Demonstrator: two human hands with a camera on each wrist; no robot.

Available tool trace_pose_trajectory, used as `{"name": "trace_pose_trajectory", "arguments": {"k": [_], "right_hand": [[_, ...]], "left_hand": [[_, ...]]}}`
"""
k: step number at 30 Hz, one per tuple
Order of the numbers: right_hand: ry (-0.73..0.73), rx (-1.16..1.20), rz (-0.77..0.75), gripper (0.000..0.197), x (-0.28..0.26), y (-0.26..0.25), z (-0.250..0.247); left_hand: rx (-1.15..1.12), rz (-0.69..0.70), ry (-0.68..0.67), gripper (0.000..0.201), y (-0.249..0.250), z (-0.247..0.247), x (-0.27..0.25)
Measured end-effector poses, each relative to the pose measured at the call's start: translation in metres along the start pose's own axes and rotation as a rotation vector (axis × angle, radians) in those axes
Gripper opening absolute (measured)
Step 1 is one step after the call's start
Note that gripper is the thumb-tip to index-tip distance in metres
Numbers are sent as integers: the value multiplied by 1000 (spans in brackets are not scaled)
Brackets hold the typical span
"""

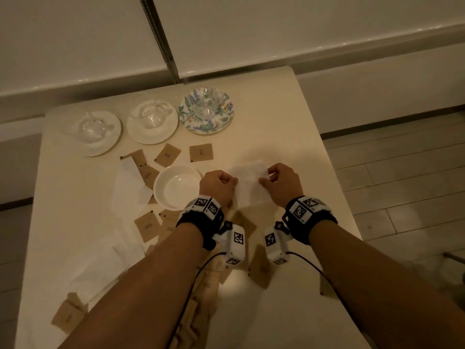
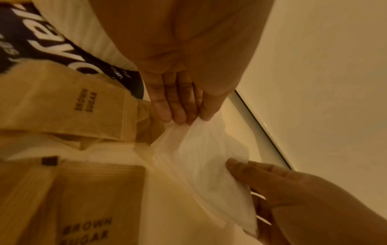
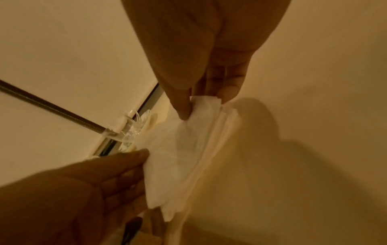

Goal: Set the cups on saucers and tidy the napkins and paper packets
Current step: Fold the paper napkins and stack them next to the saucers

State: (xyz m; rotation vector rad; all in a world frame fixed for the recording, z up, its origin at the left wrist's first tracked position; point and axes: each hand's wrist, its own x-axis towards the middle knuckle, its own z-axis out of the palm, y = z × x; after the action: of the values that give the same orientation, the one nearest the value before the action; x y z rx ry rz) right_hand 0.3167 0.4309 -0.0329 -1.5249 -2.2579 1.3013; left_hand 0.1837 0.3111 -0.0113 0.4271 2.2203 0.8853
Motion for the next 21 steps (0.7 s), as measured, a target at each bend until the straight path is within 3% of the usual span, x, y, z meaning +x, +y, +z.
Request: {"name": "trace_pose_trajectory", "arguments": {"k": [5, 11, 15, 21], "right_hand": [[-8, -47, -50, 24, 7, 8, 11], [113, 49, -93, 40, 3, 11, 14], [124, 44, -83, 39, 2, 15, 11], [6, -26, -56, 38, 2, 7, 12]], "left_hand": [[93, 30, 80, 13, -2, 11, 7], [-38, -28, 178, 16, -10, 14, -2], [-6, 1, 125, 45, -11, 15, -10], [45, 25, 64, 51, 1, 17, -6]]}}
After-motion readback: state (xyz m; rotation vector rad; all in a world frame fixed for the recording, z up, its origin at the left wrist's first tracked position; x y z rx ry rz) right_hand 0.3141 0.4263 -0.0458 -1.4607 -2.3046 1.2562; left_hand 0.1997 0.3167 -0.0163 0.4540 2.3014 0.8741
